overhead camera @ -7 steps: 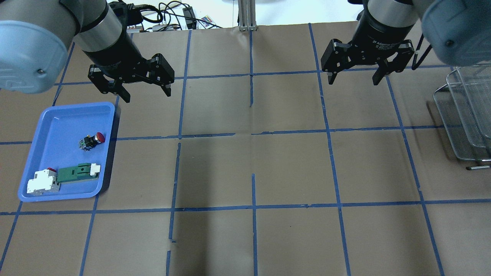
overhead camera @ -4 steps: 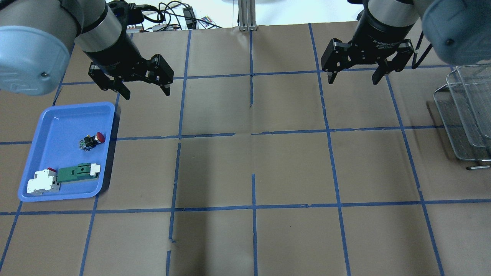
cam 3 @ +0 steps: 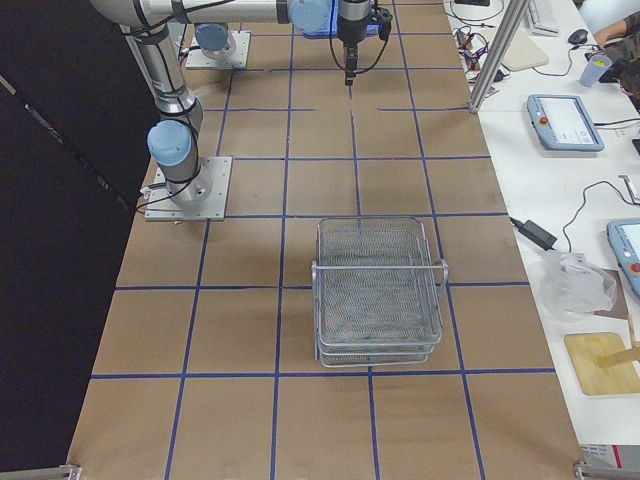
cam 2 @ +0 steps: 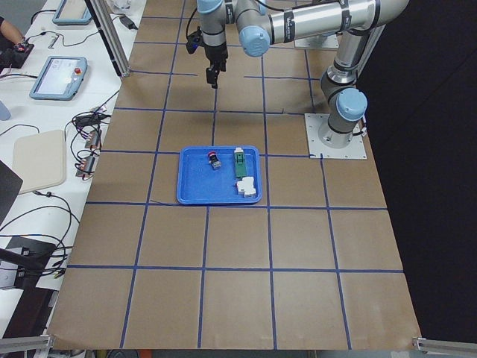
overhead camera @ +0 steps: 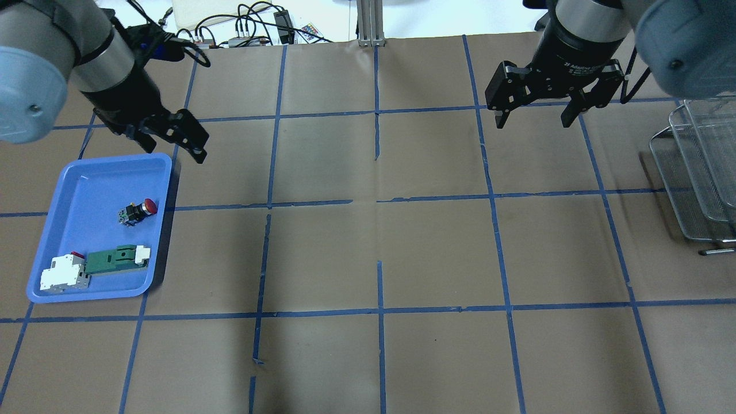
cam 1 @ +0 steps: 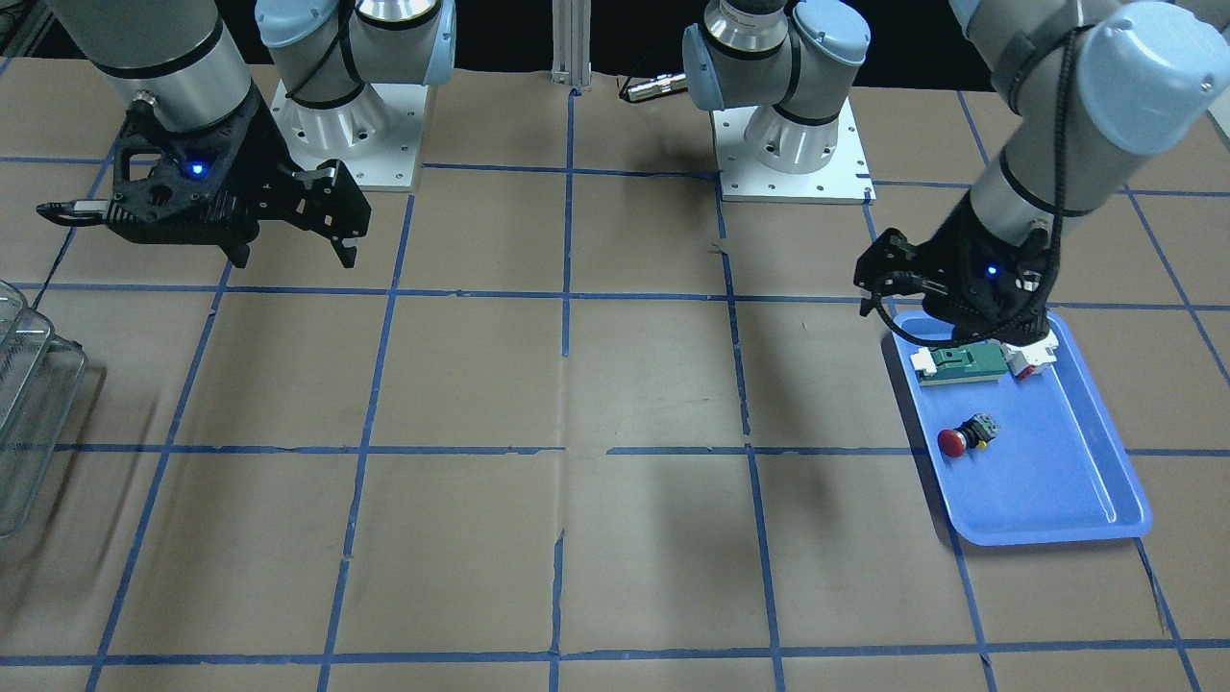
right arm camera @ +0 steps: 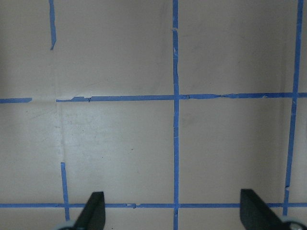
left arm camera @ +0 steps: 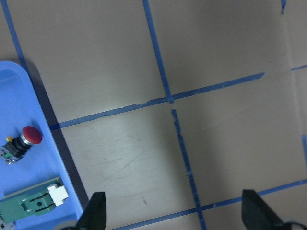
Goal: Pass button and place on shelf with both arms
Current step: 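Move the left gripper down over the red button in the blue tray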
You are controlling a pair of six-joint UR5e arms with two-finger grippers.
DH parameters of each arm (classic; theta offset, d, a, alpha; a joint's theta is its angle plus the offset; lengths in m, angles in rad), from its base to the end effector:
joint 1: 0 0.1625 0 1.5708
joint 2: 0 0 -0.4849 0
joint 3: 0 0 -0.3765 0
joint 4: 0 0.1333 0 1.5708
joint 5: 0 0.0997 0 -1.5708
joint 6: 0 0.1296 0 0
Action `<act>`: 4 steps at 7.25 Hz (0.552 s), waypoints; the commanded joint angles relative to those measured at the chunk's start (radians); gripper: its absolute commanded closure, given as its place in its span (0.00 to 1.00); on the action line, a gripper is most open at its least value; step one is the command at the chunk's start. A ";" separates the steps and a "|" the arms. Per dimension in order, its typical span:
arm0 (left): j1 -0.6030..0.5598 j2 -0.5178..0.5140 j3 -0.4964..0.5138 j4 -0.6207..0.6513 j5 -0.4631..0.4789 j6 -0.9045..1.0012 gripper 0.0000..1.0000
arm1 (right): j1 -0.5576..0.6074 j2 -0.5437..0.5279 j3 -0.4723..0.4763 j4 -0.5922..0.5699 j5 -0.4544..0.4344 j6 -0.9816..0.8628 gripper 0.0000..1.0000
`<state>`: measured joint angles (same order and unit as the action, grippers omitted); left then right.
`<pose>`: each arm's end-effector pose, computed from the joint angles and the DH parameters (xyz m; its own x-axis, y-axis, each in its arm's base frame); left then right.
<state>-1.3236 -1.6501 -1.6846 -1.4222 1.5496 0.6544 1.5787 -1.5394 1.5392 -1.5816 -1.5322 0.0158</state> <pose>-0.0091 -0.5198 0.4397 -0.9177 0.3948 0.0439 0.3960 0.9180 0.0224 0.1422 -0.4917 0.5188 -0.9992 0.0075 -0.0387 0.0079 0.9999 -0.0104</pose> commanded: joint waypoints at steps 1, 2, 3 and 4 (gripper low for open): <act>0.154 -0.031 -0.107 0.171 0.000 0.336 0.00 | 0.001 0.001 -0.010 0.000 0.009 -0.005 0.00; 0.229 -0.057 -0.141 0.277 -0.011 0.381 0.00 | 0.001 0.001 -0.011 0.002 0.001 -0.005 0.00; 0.298 -0.101 -0.147 0.302 -0.052 0.468 0.00 | -0.002 0.004 -0.011 0.002 -0.002 0.003 0.00; 0.332 -0.158 -0.139 0.353 -0.118 0.537 0.00 | 0.000 0.001 -0.011 0.008 0.004 0.004 0.00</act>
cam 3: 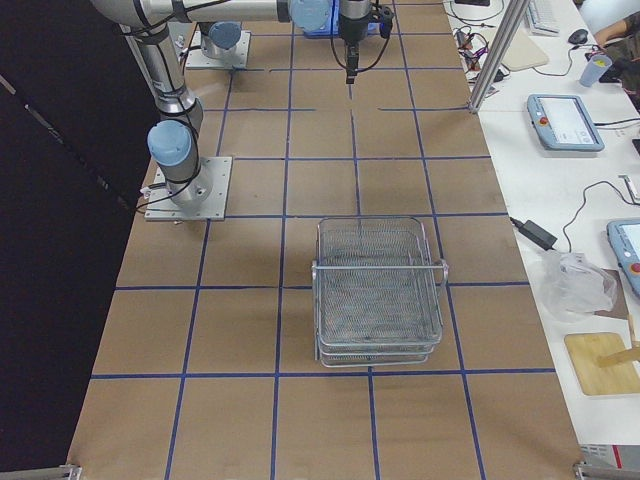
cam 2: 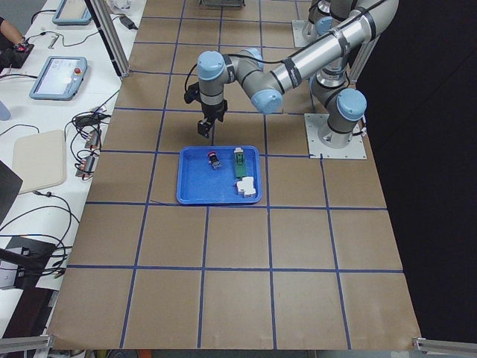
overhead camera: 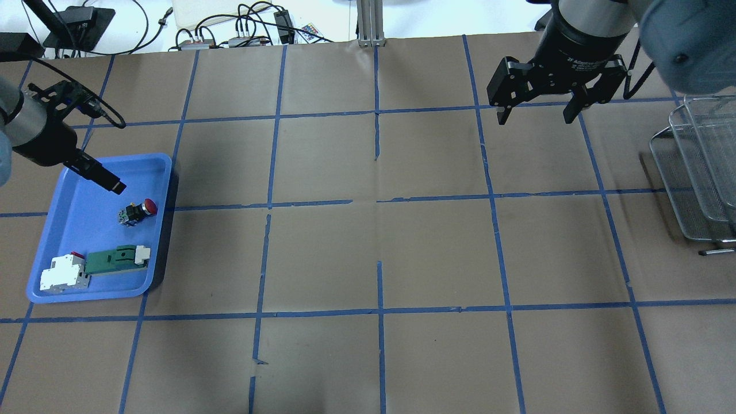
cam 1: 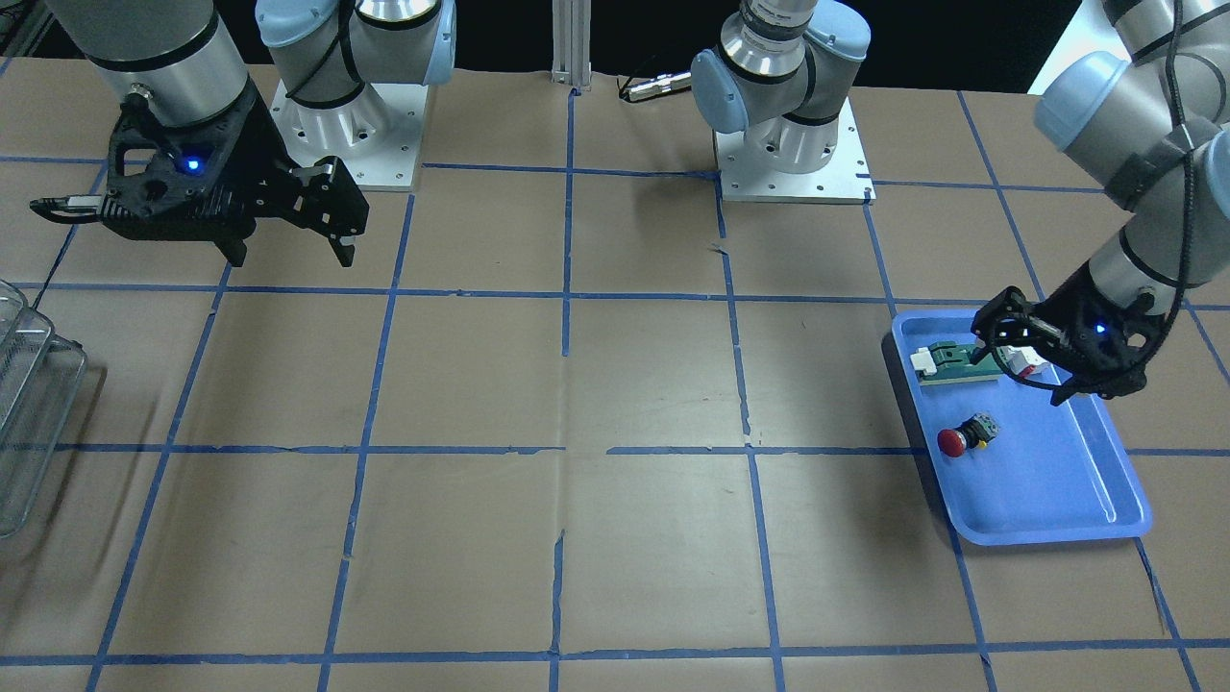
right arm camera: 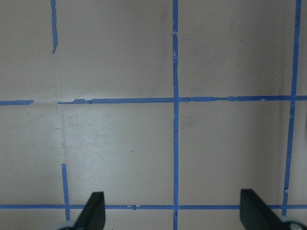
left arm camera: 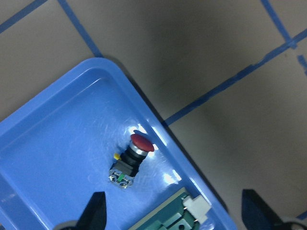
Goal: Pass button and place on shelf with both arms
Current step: 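Move the left gripper down over the red button in the blue tray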
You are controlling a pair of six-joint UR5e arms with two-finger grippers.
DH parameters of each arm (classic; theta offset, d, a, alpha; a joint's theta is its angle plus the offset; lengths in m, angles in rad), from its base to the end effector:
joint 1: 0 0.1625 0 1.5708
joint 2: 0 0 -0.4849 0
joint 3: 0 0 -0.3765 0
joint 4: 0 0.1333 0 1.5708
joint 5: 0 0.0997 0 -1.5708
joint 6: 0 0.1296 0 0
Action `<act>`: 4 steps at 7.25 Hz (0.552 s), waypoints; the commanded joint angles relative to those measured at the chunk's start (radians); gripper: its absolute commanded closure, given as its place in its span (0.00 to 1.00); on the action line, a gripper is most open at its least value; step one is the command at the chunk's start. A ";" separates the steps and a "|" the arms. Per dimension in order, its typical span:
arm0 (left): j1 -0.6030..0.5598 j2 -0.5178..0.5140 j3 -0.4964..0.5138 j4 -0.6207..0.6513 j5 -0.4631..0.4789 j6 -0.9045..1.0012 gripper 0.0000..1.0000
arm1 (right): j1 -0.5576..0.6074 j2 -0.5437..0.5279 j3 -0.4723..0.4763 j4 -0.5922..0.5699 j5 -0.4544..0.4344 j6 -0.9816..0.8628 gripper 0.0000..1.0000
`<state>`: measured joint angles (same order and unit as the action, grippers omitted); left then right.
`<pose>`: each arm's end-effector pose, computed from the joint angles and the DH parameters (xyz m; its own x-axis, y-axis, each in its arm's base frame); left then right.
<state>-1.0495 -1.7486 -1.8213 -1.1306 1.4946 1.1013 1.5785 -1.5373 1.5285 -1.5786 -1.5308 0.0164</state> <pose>0.1395 -0.5305 0.3554 -0.8355 0.5490 0.0238 0.5462 0.8344 -0.0733 0.1423 -0.4935 0.5226 -0.9992 0.0080 -0.0402 0.0087 0.9998 -0.0159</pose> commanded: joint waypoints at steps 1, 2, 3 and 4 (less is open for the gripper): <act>0.062 -0.115 -0.018 0.186 -0.065 0.124 0.00 | -0.002 0.002 -0.002 0.006 0.003 0.002 0.00; 0.077 -0.149 -0.023 0.192 -0.073 0.167 0.00 | -0.002 0.002 -0.005 0.015 0.003 0.004 0.00; 0.110 -0.179 -0.032 0.195 -0.073 0.211 0.00 | -0.002 0.003 -0.016 0.020 0.005 0.002 0.00; 0.137 -0.201 -0.042 0.209 -0.074 0.314 0.00 | 0.000 0.003 -0.016 0.019 0.009 0.002 0.00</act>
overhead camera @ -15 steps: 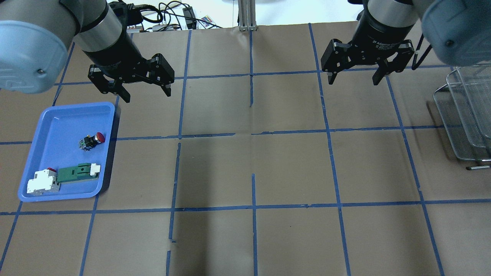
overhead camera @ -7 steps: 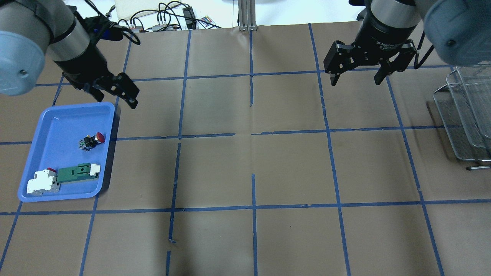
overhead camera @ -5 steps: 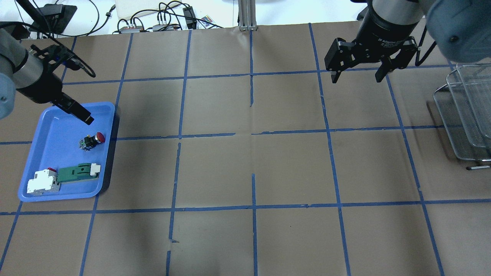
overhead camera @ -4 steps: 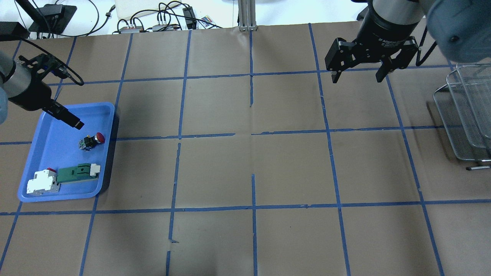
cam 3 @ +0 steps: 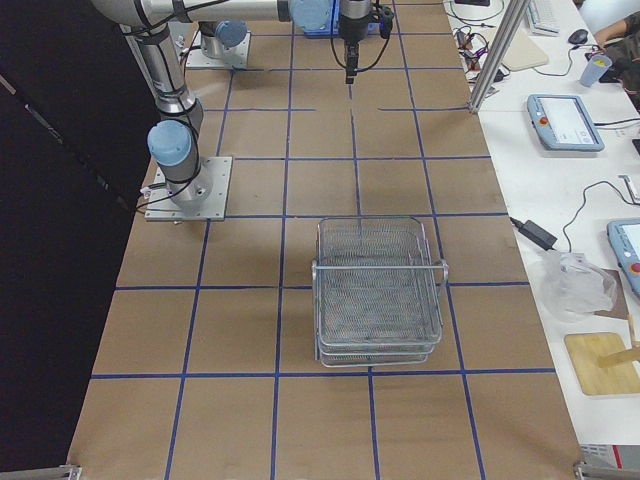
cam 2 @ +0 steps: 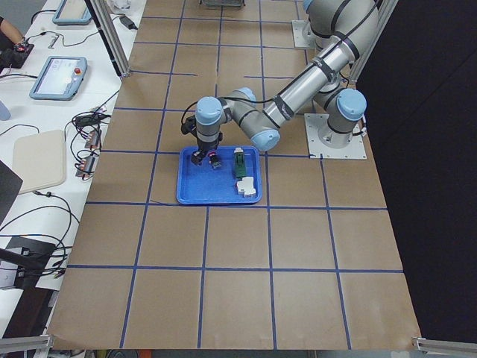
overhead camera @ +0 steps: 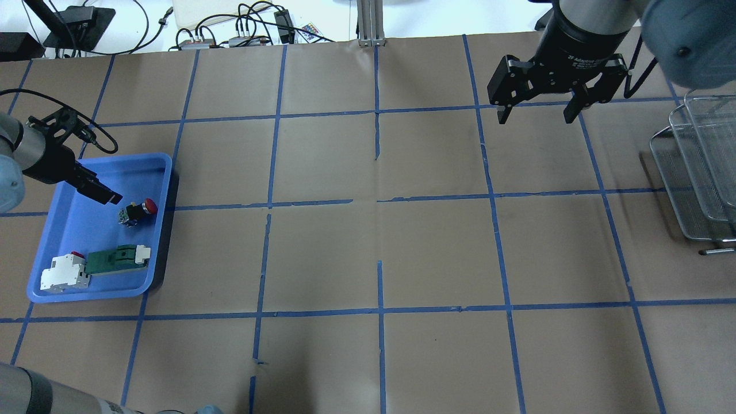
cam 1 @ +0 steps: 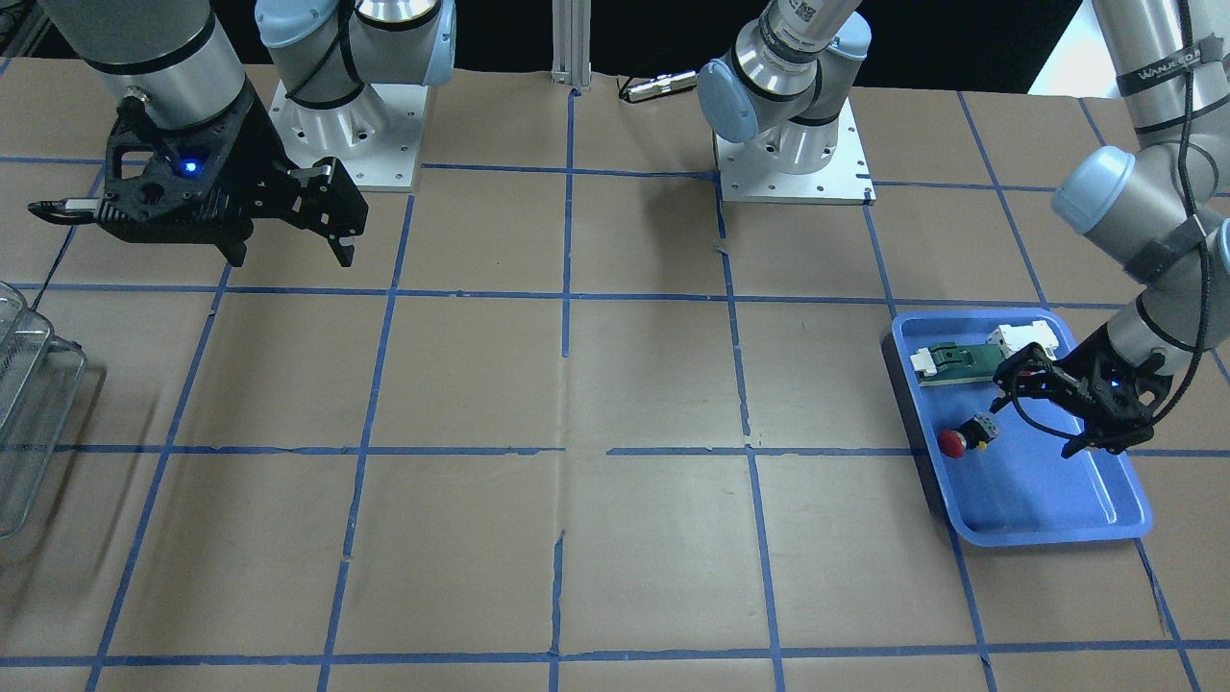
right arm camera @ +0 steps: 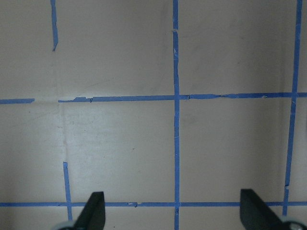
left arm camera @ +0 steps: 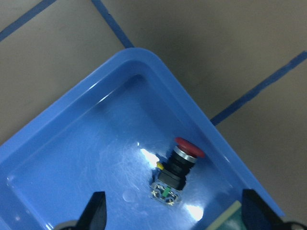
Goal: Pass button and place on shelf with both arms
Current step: 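Move the left gripper down over the red button in the blue tray, then close the left gripper on the red button's base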
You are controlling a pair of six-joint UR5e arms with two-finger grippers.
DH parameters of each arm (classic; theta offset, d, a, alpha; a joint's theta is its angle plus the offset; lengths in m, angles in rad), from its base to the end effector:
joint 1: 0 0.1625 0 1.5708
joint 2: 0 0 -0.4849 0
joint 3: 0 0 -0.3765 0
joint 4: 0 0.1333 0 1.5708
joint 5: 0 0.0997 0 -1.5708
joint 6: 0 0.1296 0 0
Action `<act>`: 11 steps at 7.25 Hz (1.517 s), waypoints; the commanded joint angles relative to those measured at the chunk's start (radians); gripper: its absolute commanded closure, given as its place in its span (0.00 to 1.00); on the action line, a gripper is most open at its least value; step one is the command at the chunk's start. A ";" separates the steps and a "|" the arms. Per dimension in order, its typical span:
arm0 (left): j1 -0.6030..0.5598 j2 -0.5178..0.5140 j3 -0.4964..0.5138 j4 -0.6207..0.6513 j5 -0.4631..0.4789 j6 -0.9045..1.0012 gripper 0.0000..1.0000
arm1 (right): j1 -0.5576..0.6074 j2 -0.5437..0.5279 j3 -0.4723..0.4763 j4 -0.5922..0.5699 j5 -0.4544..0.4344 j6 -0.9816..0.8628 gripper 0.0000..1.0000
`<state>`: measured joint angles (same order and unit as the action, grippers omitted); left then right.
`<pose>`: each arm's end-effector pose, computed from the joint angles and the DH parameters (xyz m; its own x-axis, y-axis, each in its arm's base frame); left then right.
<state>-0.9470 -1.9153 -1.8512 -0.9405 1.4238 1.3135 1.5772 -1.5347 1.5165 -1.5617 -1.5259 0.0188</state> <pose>0.2091 -0.5512 0.2710 -0.7693 0.6381 0.0321 0.6283 0.7647 -0.1430 0.1423 -0.4939 0.5254 -0.9989 0.0120 -0.0450 0.0124 0.9999 -0.0083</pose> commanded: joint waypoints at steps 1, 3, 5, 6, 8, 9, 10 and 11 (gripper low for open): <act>0.051 -0.044 -0.019 0.028 -0.031 0.177 0.00 | 0.001 0.001 -0.006 0.002 0.006 0.000 0.00; 0.088 -0.047 -0.045 0.023 -0.121 0.313 0.00 | 0.001 0.001 -0.004 0.002 0.003 0.000 0.00; 0.091 -0.045 -0.052 0.008 -0.144 0.432 0.05 | 0.003 0.001 -0.004 0.002 0.003 0.000 0.00; 0.091 -0.050 -0.065 0.009 -0.144 0.552 0.05 | 0.001 0.001 -0.004 0.002 0.003 0.000 0.00; 0.103 -0.033 -0.130 0.000 -0.144 0.556 0.02 | 0.001 0.001 0.001 0.002 0.003 0.000 0.00; 0.117 -0.030 -0.143 0.003 -0.154 0.559 0.00 | 0.001 0.001 0.001 0.002 0.004 0.000 0.00; 0.120 -0.036 -0.140 0.008 -0.169 0.562 0.14 | 0.001 0.001 0.001 0.002 0.004 0.000 0.00; 0.120 -0.037 -0.135 0.012 -0.170 0.563 0.52 | 0.001 0.001 0.001 0.000 0.007 0.001 0.00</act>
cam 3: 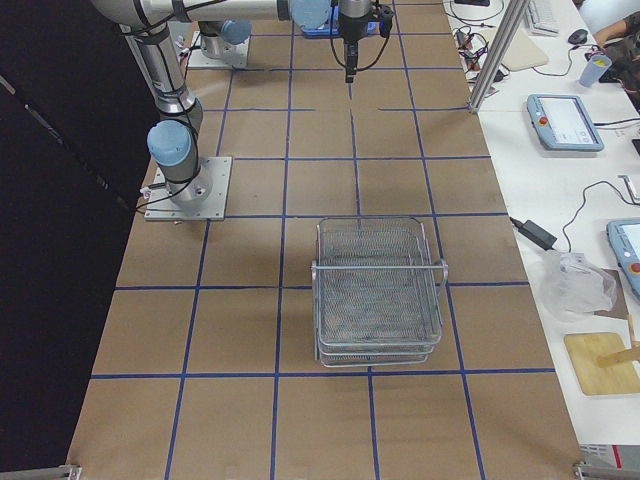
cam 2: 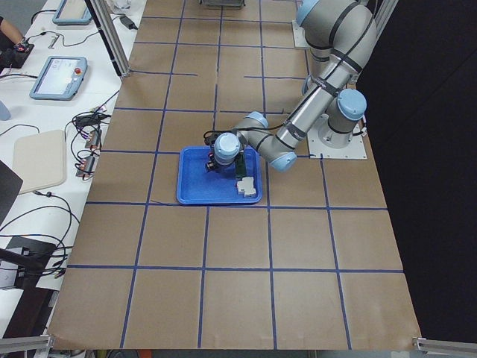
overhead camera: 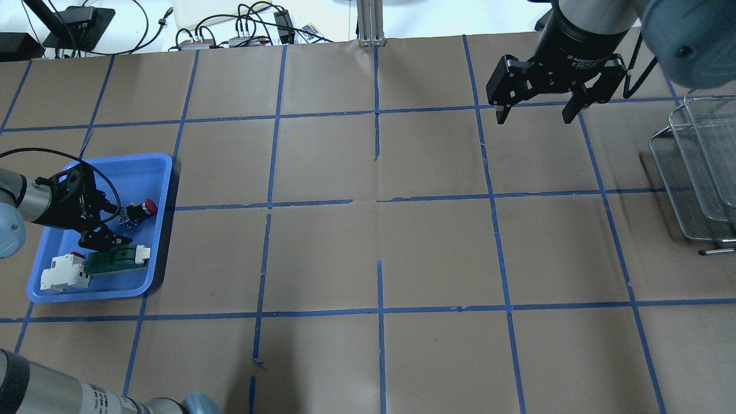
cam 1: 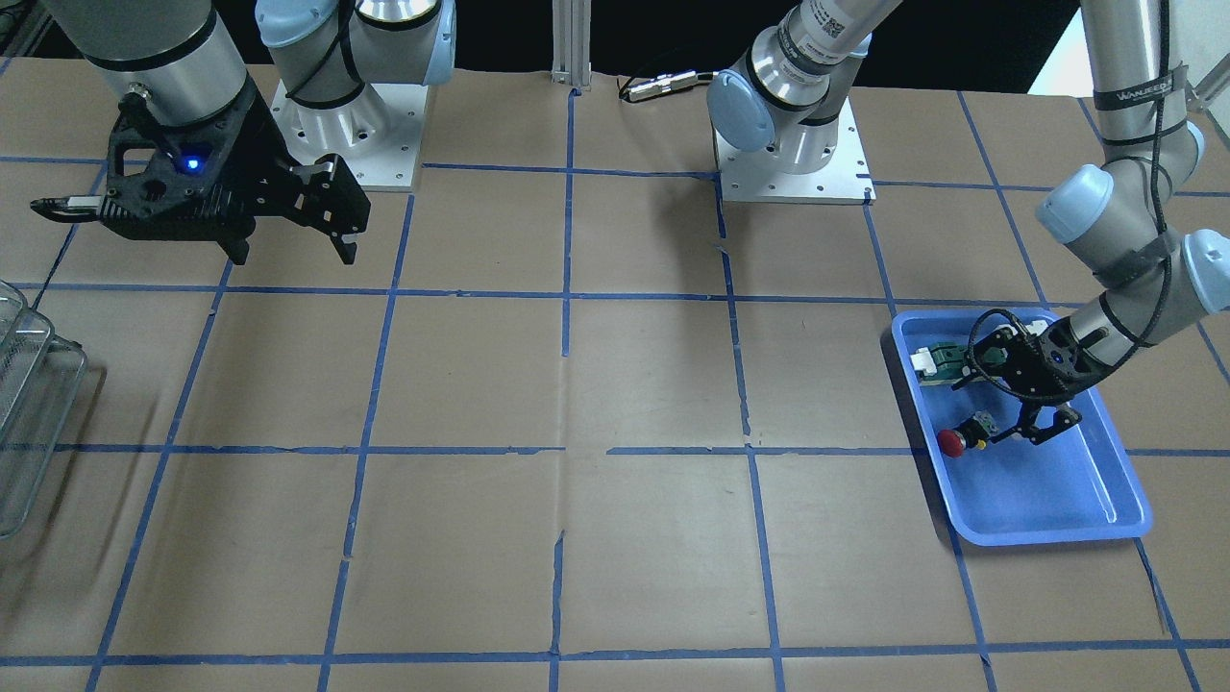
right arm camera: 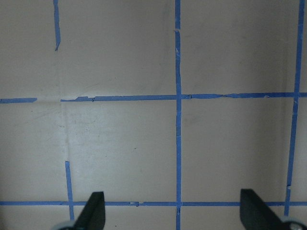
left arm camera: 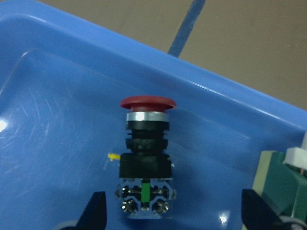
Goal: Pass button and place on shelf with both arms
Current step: 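Close the left gripper on the red button's base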
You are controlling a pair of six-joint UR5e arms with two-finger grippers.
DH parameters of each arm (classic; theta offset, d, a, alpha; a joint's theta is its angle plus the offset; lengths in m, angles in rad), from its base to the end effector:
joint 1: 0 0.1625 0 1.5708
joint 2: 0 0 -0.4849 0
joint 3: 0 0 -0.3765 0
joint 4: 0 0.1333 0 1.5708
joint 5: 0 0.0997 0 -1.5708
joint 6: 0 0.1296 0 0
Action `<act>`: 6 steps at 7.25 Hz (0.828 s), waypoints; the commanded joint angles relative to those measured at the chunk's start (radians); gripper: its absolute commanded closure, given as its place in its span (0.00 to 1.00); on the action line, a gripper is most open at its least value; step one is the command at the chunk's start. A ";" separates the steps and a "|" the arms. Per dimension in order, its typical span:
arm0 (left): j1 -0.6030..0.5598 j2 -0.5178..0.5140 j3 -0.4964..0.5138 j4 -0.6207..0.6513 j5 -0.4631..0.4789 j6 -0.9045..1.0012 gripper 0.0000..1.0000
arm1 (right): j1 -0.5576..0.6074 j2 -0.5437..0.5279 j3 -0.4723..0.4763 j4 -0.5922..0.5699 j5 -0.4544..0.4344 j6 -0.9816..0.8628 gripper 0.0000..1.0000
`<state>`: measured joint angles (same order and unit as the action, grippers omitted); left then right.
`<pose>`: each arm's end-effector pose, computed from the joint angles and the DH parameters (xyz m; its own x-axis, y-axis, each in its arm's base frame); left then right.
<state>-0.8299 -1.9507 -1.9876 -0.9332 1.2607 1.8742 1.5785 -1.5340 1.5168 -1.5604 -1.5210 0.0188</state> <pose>0.2247 -0.5018 0.2060 -0.4358 0.8980 0.0612 0.8385 0.4298 -0.3349 0.1436 -0.4938 0.5248 -0.9987 0.0108 -0.0499 0.0111 0.9999 -0.0059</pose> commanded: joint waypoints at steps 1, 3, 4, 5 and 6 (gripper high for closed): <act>0.003 -0.005 0.003 0.005 -0.011 0.000 0.72 | 0.000 -0.002 0.000 0.000 0.001 0.000 0.00; 0.003 -0.004 0.013 0.007 -0.033 -0.003 1.00 | 0.001 0.000 0.000 -0.001 0.004 0.001 0.00; 0.003 -0.004 0.036 -0.005 -0.032 -0.003 1.00 | 0.001 0.000 -0.003 -0.001 0.005 0.001 0.00; 0.003 -0.007 0.049 -0.009 -0.032 0.005 1.00 | 0.001 0.000 -0.003 -0.001 0.002 0.001 0.00; 0.003 -0.005 0.052 -0.015 -0.041 0.009 1.00 | 0.001 0.000 -0.003 -0.001 0.002 0.000 0.00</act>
<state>-0.8268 -1.9558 -1.9456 -0.9409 1.2271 1.8777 1.5800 -1.5341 1.5146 -1.5616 -1.5177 0.0196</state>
